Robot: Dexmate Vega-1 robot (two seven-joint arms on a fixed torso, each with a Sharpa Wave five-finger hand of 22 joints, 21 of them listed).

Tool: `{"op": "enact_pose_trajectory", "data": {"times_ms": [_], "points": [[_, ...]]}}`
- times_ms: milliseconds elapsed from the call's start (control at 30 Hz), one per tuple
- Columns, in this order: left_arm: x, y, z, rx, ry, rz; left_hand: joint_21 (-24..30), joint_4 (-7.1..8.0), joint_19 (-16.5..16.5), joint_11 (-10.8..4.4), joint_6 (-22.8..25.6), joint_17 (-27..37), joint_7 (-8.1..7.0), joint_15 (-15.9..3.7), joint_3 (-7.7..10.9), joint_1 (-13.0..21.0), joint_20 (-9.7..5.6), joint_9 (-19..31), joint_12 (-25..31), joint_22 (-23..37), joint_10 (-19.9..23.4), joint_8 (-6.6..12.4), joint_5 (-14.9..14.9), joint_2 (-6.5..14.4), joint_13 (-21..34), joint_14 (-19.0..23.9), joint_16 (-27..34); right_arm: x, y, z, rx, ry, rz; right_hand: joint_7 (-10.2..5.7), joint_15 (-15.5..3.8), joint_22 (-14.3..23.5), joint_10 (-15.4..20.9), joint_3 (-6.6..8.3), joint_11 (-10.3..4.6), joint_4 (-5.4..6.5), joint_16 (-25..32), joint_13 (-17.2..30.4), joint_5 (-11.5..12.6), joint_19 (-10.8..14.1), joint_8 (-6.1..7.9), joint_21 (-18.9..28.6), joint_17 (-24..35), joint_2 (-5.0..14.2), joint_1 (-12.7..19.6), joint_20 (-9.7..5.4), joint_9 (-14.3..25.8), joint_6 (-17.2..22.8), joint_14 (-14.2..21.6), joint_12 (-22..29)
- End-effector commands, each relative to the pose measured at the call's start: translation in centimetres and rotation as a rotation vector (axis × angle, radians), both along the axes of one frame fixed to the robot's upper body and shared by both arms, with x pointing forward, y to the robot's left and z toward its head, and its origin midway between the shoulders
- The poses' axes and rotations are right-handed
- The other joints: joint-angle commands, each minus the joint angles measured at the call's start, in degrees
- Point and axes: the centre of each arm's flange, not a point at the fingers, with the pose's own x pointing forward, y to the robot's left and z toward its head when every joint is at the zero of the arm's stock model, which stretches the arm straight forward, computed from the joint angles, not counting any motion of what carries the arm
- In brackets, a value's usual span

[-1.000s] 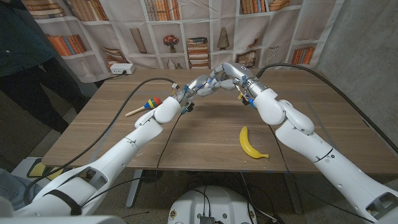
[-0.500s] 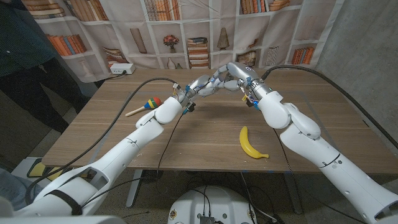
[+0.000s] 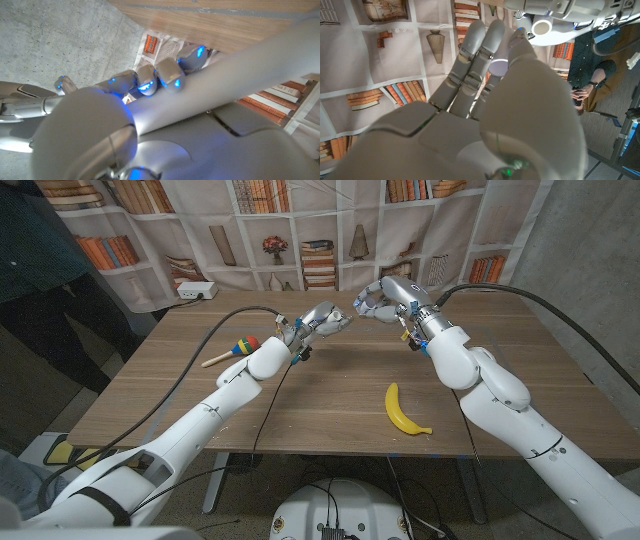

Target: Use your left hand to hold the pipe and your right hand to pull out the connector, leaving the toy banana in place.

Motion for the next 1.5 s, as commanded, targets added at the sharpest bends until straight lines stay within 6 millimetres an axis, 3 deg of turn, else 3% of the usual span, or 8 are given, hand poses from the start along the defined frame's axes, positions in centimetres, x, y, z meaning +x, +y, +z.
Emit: {"op": "enact_pose_trajectory", "data": {"times_ms": [33, 300, 400, 1000, 1500], "points": [[0.0, 0.0, 0.1, 0.003, -0.004, 0.006, 0.02, 0.32, -0.36, 0.00, 0.08, 0.24, 0.20, -0.42, 0.20, -0.18, -0.40, 0.39, 0.24, 0.08, 0.02, 0.42, 0.38, 0.04, 0.41, 0.13, 0.02, -0.6, -1.0, -0.3, 0.041, -0.001, -0.021, -0.37, -0.41, -0.10, 9.45, 0.35, 2.10, -0.03, -0.22, 14.42, 0.18, 0.10, 0.26, 0.37, 0.42, 4.55, 4.08, -5.63, -0.04, 0.51, -0.52, 9.64], [-0.6, 0.6, 0.6, -0.029, -0.020, 0.017, 0.14, 0.10, -0.03, 0.06, -0.14, 0.08, 0.07, -0.46, 0.19, 0.02, -0.41, 0.89, 0.23, 0.04, 0.33, 0.71, 0.36, 0.15, 0.09, 0.32, 0.04, 0.0, -2.1, -0.1, 0.141, 0.006, 0.042, -0.88, -0.55, -0.48, 8.87, 1.32, 1.54, -0.29, -0.84, 16.19, 0.40, -0.29, -0.45, -0.30, 1.24, 4.63, 3.78, -5.74, -0.78, 0.40, -1.49, 9.83], [-1.0, 1.1, 0.8, -0.049, -0.029, 0.020, 0.27, 0.12, -0.06, 0.04, 0.26, -0.35, 0.26, -0.43, 0.16, 0.05, -0.40, -0.59, 0.48, 0.34, 0.06, -0.10, 0.34, 0.20, 0.54, 0.13, -0.28, 0.3, -2.6, 0.1, 0.190, 0.007, 0.078, -0.89, -0.37, -0.43, 8.87, 1.02, 1.52, 0.18, -0.93, 16.52, 0.22, -0.45, -0.54, -0.24, 1.40, 4.39, 2.94, -5.65, -0.81, 0.36, -1.54, 9.88], [-3.1, 3.7, 1.6, -0.119, -0.063, 0.084, 0.32, 0.15, 0.23, 0.07, 0.00, -0.20, 0.15, -0.43, 0.25, 0.18, -0.39, 0.26, 0.38, 0.67, 0.24, 0.60, 0.49, 0.22, -0.03, 0.11, 0.09, 1.2, -5.4, -0.1, 0.317, 0.037, 0.124, -1.20, -0.34, -0.63, 8.56, 1.60, 1.13, 0.43, -1.87, 18.12, 0.12, -1.32, -0.67, -1.13, 2.05, 4.33, 1.95, -5.69, -0.09, -0.31, -2.25, 9.77], [-3.5, 3.9, 1.8, -0.109, -0.078, 0.102, -0.27, 0.15, -0.06, 0.27, 0.01, -0.41, 0.27, -0.42, 0.17, 0.27, -0.38, -0.22, 0.75, 0.19, 0.31, 0.49, 0.62, 0.23, 0.16, 0.25, 0.31, 2.0, -5.4, 0.0, 0.322, 0.030, 0.127, -1.00, -0.34, -0.47, 8.85, 1.75, 0.98, 0.38, -2.06, 18.20, 0.12, -1.07, -0.73, -0.89, 2.44, 4.24, 1.85, -5.72, 0.27, -0.50, -1.90, 9.42]]}}
